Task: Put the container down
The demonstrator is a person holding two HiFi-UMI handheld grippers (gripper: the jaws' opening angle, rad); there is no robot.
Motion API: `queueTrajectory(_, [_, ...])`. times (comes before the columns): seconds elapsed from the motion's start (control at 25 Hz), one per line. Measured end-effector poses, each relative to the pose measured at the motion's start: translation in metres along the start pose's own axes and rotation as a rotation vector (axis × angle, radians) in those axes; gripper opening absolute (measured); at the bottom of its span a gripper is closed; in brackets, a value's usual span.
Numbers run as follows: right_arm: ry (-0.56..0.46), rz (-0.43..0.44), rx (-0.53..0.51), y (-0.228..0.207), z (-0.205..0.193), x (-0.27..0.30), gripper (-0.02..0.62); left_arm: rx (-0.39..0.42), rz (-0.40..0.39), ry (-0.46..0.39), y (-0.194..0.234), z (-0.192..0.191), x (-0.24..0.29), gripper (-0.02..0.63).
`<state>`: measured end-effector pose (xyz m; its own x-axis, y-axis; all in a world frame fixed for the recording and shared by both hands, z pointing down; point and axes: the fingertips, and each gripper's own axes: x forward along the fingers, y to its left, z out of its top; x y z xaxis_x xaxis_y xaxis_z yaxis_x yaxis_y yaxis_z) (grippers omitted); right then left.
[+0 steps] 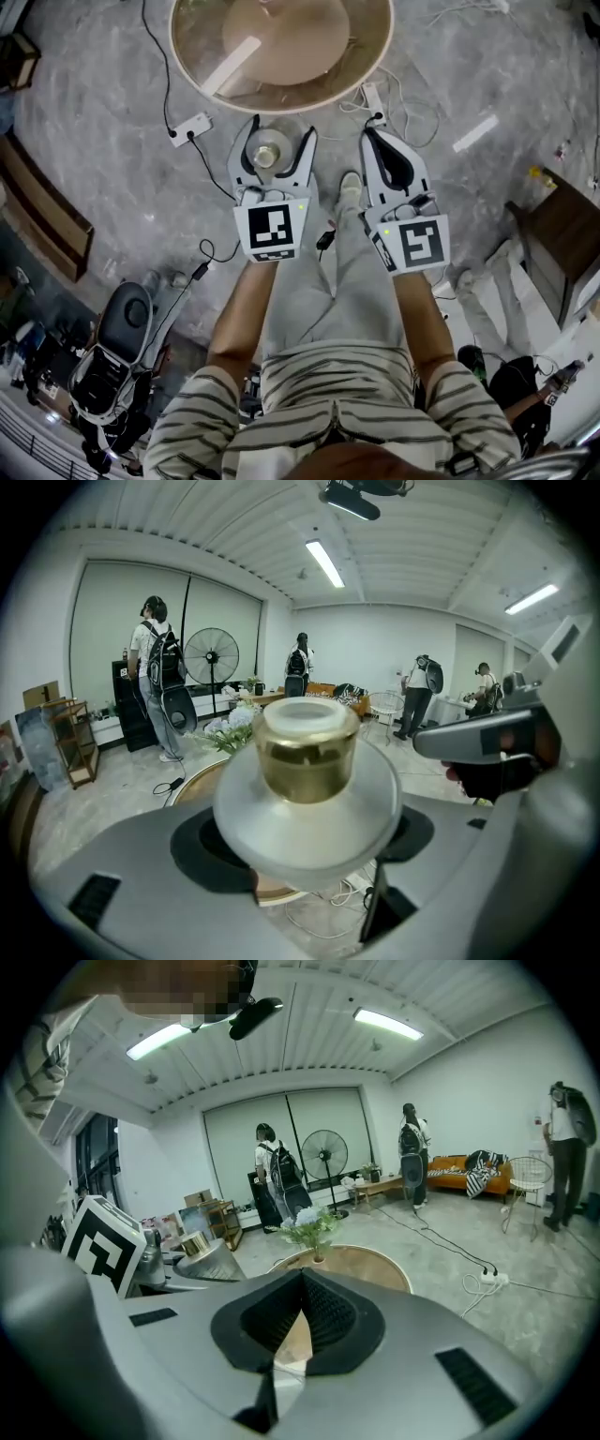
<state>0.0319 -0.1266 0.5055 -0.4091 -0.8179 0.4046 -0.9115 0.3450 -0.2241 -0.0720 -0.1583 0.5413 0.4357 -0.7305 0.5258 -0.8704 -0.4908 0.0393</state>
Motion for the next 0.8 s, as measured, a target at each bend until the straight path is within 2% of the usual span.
queueTrajectory(0.32, [0.044,0.002,0.012,-0.002,-0.035,0.044,0.009,-0.006,0.002,0.034,0.029,-0.041,0.055,0.331])
queueTrajectory(0.8, [0.071,-0.001,0.044,-0.012,-0.083,0.062,0.009,0.019,0.005,0.064,0.033,-0.093,0.119,0.331])
